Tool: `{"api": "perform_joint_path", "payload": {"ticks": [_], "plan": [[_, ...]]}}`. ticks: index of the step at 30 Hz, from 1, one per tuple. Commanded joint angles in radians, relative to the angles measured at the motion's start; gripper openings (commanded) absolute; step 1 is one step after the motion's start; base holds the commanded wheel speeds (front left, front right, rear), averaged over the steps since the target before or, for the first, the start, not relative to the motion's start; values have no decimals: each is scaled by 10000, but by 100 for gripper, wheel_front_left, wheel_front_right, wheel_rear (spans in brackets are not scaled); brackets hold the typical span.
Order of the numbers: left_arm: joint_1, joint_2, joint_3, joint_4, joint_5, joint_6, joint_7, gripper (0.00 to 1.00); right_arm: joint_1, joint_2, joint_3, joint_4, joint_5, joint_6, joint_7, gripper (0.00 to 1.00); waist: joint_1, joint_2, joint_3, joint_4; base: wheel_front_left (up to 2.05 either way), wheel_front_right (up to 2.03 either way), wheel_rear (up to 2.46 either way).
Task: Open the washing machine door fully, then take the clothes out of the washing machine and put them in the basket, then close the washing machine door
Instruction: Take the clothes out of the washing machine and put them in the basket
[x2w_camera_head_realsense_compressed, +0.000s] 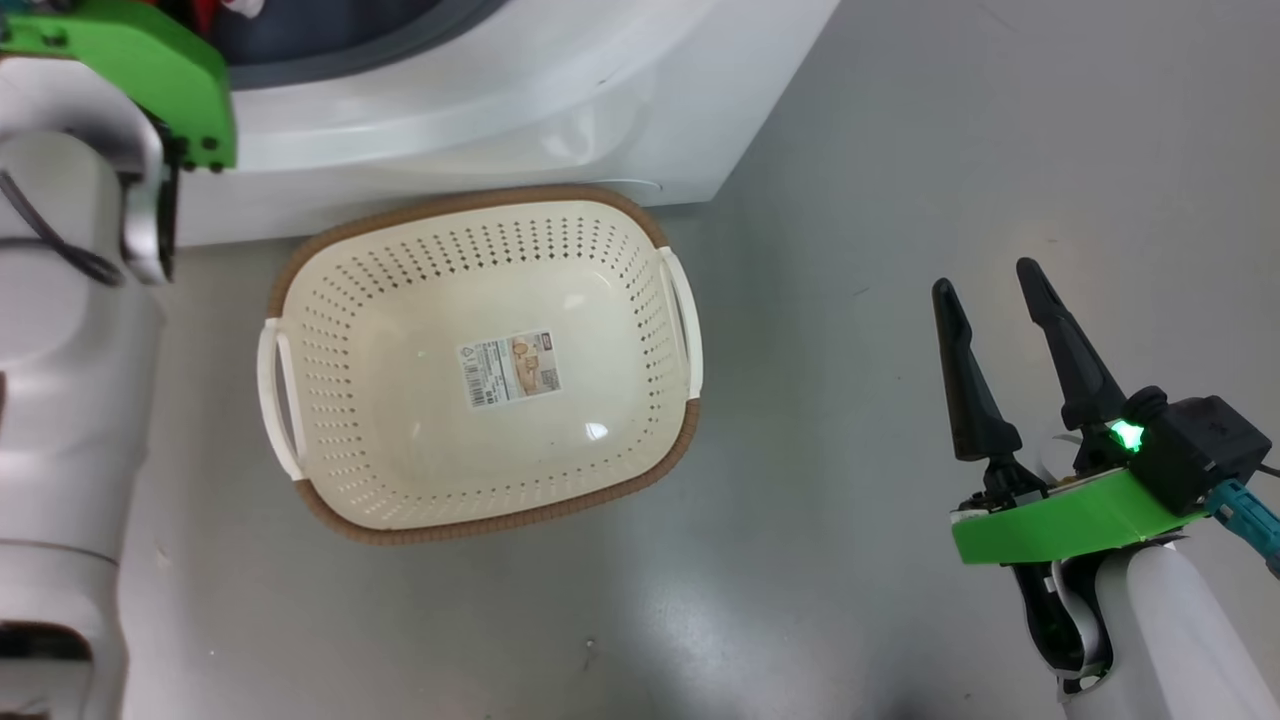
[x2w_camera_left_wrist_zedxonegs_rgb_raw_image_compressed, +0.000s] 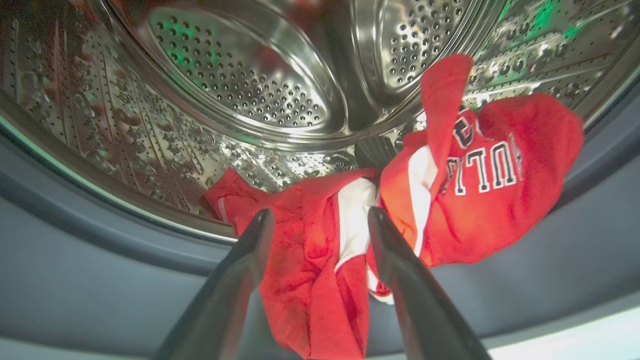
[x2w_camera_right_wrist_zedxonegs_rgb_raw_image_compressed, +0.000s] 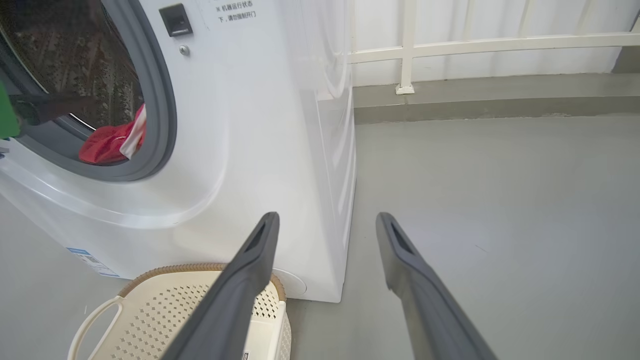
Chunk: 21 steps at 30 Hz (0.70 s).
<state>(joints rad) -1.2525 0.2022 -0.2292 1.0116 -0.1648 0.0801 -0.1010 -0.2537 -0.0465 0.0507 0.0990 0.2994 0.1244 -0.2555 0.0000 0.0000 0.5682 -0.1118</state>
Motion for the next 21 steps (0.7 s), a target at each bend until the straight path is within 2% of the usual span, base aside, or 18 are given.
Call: {"api": "perform_joint_path", "payload": {"ticks": [1, 11, 17, 21], "plan": [[-289, 553, 107, 43, 129, 56, 88, 100, -130, -37, 267, -190, 70, 63, -63, 100, 0, 0, 75, -108, 0, 0, 0], [-1186, 823, -13, 1768, 35, -133, 1004, 100, -121, -37, 365, -9, 163, 63, -63, 100, 0, 0, 357, -459, 0, 0, 0], [-1467, 949, -158, 2285, 50, -258, 1622, 100, -72, -37, 412, 41, 173, 63, -63, 100, 0, 0, 458, -596, 0, 0, 0], [-1591, 1047, -287, 2477, 108, -156, 2018, 100, -10, -37, 508, 74, 221, 63, -63, 100, 0, 0, 513, -676, 0, 0, 0]]}}
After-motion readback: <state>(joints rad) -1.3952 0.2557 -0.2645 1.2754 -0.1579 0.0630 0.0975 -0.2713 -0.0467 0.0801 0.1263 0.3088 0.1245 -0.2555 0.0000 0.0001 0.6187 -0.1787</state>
